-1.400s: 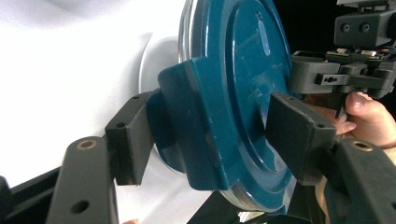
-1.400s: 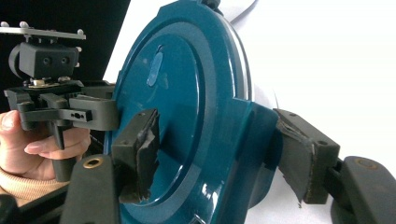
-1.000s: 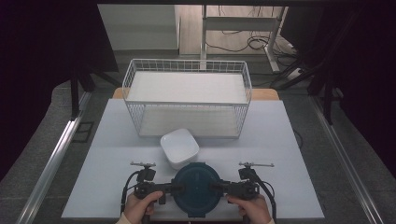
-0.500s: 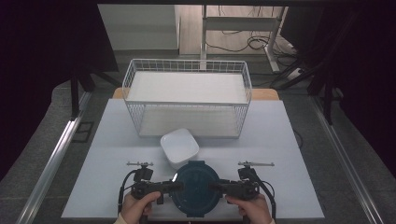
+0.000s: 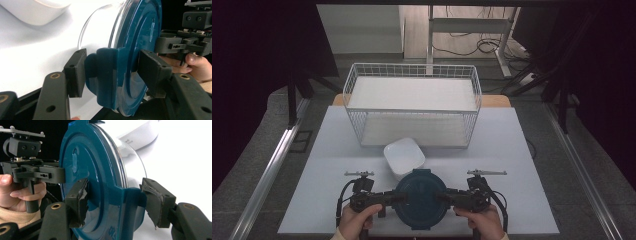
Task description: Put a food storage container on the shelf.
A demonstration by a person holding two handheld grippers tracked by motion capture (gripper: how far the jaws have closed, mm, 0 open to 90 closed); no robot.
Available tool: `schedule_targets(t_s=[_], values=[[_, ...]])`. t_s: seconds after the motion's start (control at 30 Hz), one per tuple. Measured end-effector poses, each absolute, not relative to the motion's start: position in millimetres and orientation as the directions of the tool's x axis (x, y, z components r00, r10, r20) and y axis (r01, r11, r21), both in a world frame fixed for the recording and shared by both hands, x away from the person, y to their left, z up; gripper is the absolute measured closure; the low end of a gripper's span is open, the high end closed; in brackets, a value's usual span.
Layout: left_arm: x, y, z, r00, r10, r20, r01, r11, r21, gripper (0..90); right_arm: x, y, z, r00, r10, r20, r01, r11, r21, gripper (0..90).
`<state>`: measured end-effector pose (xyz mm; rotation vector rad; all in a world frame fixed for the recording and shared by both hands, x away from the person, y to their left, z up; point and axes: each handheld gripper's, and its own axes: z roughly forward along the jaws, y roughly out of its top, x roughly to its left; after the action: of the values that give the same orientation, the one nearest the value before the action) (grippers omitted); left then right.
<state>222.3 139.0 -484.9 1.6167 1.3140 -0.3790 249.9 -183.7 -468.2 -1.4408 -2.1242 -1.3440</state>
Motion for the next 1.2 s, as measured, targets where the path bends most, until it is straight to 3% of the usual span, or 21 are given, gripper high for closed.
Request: schedule_targets(t_s=[1.2], values=[[276,154,-403,0.451,0.575,-0.683,0.812,0.053,0.581,41.7,302,-169,-387,-0.573,0.592,0.566,0.744,0.085,0.663,40.5]])
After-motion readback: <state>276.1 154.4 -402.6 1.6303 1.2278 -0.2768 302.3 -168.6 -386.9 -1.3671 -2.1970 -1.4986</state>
